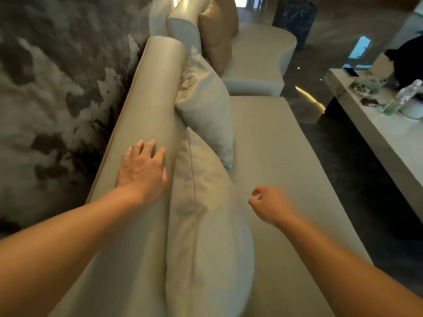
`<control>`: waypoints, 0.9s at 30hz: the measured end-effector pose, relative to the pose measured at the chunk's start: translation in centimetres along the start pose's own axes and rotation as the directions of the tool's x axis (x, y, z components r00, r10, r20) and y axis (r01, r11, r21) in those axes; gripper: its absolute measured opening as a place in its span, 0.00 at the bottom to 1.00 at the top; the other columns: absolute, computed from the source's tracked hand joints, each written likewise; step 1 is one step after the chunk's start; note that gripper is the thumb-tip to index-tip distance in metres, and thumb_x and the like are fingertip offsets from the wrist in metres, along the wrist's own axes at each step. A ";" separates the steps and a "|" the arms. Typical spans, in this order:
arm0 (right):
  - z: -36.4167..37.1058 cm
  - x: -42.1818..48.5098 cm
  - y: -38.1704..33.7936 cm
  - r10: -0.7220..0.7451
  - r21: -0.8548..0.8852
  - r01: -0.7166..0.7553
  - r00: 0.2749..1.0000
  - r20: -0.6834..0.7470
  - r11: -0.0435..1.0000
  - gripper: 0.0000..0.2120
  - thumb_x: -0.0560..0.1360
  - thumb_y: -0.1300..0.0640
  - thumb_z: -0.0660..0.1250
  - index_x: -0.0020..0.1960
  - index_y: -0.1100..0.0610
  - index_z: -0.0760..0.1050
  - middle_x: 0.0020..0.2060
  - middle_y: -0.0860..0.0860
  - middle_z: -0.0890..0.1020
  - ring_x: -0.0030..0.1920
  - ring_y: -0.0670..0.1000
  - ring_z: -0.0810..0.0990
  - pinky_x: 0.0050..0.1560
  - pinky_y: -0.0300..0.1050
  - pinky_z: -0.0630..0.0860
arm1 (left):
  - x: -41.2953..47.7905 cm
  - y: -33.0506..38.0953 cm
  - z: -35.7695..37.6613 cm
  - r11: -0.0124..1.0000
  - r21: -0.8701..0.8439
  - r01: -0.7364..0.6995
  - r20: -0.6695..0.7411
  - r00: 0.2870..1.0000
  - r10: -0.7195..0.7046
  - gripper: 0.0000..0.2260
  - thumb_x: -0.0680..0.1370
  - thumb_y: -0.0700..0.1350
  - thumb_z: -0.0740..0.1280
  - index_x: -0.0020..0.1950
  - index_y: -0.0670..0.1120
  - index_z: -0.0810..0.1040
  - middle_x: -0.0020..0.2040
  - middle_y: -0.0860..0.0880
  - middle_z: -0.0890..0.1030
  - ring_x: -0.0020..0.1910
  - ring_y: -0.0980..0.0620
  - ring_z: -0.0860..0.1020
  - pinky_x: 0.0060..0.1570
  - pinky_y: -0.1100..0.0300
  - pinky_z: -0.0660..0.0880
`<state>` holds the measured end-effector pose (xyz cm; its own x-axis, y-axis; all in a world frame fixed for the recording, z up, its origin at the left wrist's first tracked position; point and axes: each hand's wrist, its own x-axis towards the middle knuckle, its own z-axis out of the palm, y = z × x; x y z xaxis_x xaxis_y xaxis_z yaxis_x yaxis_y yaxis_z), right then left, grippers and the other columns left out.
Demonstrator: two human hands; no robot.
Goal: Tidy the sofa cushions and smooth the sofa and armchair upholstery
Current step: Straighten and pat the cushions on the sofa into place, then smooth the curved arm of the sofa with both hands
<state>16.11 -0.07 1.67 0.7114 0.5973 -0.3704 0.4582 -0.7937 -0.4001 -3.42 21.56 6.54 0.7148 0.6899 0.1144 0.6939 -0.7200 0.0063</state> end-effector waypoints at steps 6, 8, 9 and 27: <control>4.9 -20.9 11.1 0.127 -0.214 -0.048 0.921 0.369 0.976 0.18 0.76 0.48 0.62 0.62 0.54 0.77 0.60 0.57 0.82 0.61 0.57 0.79 0.59 0.47 0.75 | -18.5 4.3 -2.2 0.985 0.047 0.166 0.168 0.971 -0.172 0.29 0.78 0.48 0.59 0.78 0.44 0.57 0.80 0.45 0.56 0.76 0.39 0.53 0.73 0.42 0.48; 5.2 -26.5 13.3 0.185 -0.282 -0.072 0.899 0.398 0.957 0.18 0.76 0.46 0.58 0.57 0.55 0.79 0.59 0.58 0.83 0.59 0.58 0.80 0.56 0.47 0.76 | -24.0 5.2 -2.8 0.986 0.080 0.143 0.194 0.968 -0.156 0.30 0.77 0.49 0.58 0.79 0.44 0.56 0.80 0.46 0.56 0.77 0.40 0.52 0.73 0.42 0.47; 5.2 -28.3 13.7 0.178 -0.288 -0.070 0.912 0.369 0.955 0.20 0.76 0.45 0.56 0.55 0.56 0.80 0.58 0.58 0.83 0.58 0.58 0.80 0.55 0.48 0.75 | -26.3 5.6 -3.2 0.986 0.084 0.144 0.195 0.968 -0.158 0.29 0.78 0.49 0.58 0.78 0.43 0.57 0.79 0.46 0.57 0.77 0.40 0.53 0.73 0.42 0.48; 9.9 -47.4 9.3 -0.164 -0.313 0.114 0.977 -0.138 0.943 0.35 0.73 0.28 0.37 0.78 0.38 0.42 0.81 0.52 0.49 0.79 0.61 0.43 0.74 0.69 0.40 | -45.3 11.7 -4.4 0.843 -0.196 0.501 0.133 0.865 -0.483 0.27 0.76 0.62 0.52 0.75 0.62 0.62 0.80 0.54 0.52 0.74 0.30 0.41 0.68 0.27 0.41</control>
<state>-18.69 -34.62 7.21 0.6934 0.6976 -0.1805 0.6797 -0.7163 -0.1574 -28.09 -18.47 5.77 0.2945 0.9550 -0.0363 0.9261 -0.2758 0.2576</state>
